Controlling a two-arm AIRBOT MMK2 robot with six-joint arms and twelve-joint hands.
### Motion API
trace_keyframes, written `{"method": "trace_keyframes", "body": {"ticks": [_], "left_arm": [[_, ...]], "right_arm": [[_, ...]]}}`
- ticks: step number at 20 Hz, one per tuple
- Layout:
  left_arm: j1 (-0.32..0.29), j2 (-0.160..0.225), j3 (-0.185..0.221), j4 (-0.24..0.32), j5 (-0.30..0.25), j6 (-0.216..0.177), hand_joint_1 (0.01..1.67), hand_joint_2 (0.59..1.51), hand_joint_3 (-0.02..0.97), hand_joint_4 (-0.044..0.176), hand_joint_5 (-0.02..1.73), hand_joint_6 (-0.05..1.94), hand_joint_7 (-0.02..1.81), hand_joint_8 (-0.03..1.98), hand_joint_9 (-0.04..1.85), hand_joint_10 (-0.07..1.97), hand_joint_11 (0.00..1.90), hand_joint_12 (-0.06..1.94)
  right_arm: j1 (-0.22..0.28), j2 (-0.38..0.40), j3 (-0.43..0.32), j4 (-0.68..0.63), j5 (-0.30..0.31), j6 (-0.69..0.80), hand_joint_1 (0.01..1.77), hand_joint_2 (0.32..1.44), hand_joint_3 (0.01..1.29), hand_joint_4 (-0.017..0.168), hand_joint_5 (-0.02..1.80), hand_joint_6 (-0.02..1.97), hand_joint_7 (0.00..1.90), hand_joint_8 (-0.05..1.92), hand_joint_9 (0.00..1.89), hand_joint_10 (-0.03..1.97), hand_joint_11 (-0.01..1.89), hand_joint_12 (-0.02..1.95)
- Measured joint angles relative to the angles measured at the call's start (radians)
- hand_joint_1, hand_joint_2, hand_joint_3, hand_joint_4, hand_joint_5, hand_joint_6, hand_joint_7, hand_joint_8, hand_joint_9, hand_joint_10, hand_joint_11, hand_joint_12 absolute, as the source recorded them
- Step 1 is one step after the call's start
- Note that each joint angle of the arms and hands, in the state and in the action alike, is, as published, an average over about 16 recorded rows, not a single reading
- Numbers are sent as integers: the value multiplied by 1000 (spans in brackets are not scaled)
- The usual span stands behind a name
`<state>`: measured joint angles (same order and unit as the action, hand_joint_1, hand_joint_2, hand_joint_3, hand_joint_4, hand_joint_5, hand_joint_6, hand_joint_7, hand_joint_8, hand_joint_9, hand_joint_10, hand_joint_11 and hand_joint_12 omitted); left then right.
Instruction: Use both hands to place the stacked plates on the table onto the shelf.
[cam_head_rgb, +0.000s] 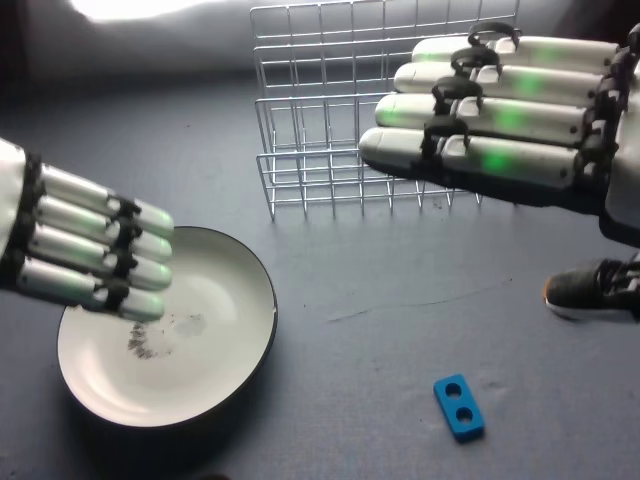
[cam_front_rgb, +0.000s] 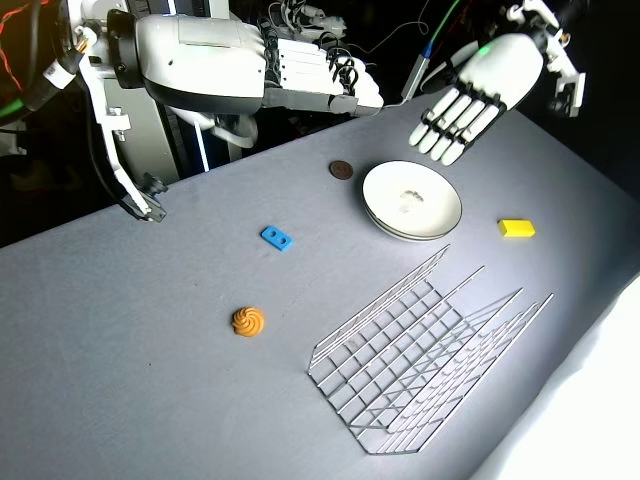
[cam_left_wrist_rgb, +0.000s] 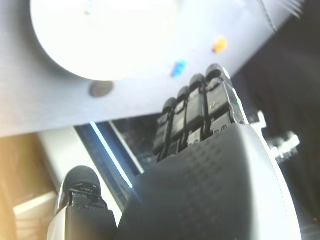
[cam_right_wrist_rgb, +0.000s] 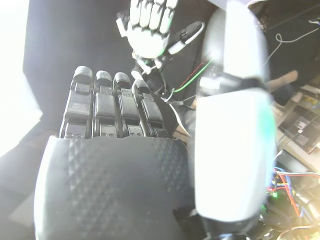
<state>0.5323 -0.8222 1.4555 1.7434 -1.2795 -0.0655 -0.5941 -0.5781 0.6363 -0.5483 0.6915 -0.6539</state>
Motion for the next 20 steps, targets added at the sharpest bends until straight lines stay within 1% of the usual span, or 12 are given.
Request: {"method": "trace_keyframes", "body": {"ticks": [4, 6, 10, 12, 15, 20], "left_arm": [[135, -34, 40, -73, 22, 51, 23, 1073, 18, -6, 21, -15, 17, -13, 22, 7, 14, -17], [199, -50, 57, -111, 35, 74, 24, 1074, 16, -6, 21, -15, 16, -13, 22, 7, 14, -16], [297, -78, 91, -168, 60, 114, 24, 1078, 13, -3, 22, -13, 15, -13, 22, 7, 15, -17], [331, -91, 111, -187, 71, 124, 24, 1080, 13, -2, 22, -9, 16, -13, 22, 7, 14, -17], [365, -109, 140, -207, 86, 130, 24, 1084, 13, 0, 22, -5, 15, -13, 22, 7, 15, -16], [393, -127, 170, -219, 100, 137, 24, 1086, 13, 2, 18, -3, 11, -11, 18, 1, 14, -16]], "right_arm": [[-1, -8, 0, 2, -5, 21, 1204, 918, 17, 3, 20, 17, 22, 10, 14, 8, 20, 17], [-2, -11, 0, 7, -10, 31, 1302, 918, 17, 4, 19, 17, 22, 10, 14, 8, 21, 16], [-4, -17, 0, 23, -23, 46, 1364, 928, 16, 4, 21, 17, 22, 10, 14, 8, 22, 14], [-7, -20, 0, 30, -30, 42, 1369, 939, 16, 3, 21, 17, 22, 10, 14, 8, 22, 14], [-13, -24, 1, 41, -40, 30, 1369, 966, 16, 4, 20, 17, 21, 10, 14, 8, 22, 14], [-34, -35, 12, 59, -39, -12, 1367, 1007, 16, 4, 20, 16, 21, 9, 14, 8, 22, 14]]}}
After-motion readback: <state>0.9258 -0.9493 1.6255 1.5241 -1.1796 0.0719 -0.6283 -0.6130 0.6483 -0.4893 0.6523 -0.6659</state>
